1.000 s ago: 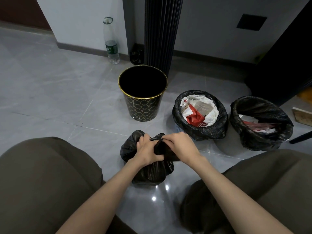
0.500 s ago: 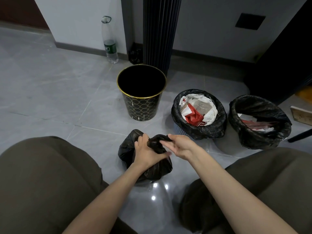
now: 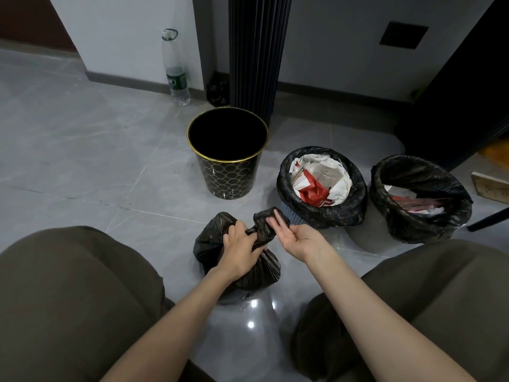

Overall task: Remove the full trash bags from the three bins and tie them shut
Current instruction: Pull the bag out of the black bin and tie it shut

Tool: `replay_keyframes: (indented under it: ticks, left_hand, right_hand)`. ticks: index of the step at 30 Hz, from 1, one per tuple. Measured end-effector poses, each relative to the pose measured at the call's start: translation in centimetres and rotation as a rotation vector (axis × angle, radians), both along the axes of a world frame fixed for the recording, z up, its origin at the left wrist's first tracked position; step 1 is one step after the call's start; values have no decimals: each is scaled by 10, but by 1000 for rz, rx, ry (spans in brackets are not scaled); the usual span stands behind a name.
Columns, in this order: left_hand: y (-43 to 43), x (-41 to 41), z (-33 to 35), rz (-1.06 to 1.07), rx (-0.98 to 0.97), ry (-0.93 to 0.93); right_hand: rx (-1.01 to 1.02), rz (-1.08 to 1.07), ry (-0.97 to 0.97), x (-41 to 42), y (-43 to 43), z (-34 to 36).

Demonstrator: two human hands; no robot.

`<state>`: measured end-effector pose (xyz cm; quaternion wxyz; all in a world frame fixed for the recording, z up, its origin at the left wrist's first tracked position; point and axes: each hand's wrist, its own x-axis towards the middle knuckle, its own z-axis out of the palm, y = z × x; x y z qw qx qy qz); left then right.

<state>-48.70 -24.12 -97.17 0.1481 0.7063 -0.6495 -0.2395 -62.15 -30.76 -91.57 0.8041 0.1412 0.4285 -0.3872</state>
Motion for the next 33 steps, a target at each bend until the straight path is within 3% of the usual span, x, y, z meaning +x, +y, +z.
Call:
replay_keyframes:
  ticks: [5,10,15,21,26,29,33]
  left_hand:
    - [0,1,-1,-49,29,-15]
    - [0,4,1,-110,65,-53]
    - [2,3,3,-126,81,-68]
    - [4,4,5,-178,108,-76]
    - [-1,17,5,-180,125,-108]
    - [-1,21,5,-195,122,-105]
    - [4,20,7,-208,99,-95]
  right_hand:
    - [-467,336,532,13,18,-17]
    - [-1197,1073,1514,1,26,-26]
    - [-1555,1322,1861,3,32,-22]
    - [-1647,1426,1693,-1,40,-17]
    - [-1299,1442,1536,-13,24,-35]
    - [-1244,1434,1408,-14,23,-35]
    - [-989,1109,901,-13,30,-28]
